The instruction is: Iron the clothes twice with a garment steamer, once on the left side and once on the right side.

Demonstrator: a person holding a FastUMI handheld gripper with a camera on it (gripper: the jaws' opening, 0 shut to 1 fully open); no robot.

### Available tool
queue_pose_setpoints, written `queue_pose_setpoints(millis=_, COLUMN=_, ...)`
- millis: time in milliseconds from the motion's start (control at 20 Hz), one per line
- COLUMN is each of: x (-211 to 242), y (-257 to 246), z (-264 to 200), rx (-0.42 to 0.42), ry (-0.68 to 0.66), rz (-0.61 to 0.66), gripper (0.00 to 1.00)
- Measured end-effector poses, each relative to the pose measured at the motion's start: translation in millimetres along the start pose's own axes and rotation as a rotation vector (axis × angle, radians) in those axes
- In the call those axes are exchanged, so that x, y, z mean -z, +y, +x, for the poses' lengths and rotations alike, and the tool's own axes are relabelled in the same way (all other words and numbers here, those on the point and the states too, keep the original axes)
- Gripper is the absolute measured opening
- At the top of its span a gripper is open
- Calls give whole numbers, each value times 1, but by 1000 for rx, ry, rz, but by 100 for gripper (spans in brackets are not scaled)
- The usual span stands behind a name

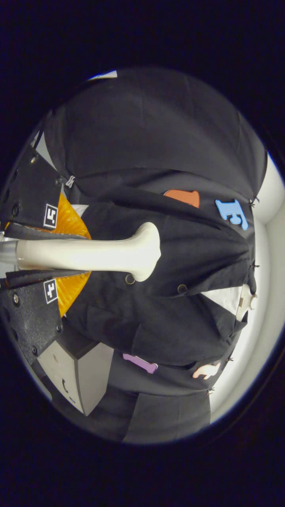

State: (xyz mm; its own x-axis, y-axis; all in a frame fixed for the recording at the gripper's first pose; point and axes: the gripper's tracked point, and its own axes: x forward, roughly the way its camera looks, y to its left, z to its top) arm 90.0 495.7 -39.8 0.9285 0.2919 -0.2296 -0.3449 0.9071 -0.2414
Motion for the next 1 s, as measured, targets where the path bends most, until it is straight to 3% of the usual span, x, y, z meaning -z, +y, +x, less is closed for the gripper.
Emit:
queue_pose_setpoints(millis=600, x=112, y=9, z=-3, rx=-7, ry=231, rz=-28, gripper=33)
queue_pose_setpoints(millis=1000, x=142, y=10, z=1, rx=-2, ry=302, rz=-63, gripper=33)
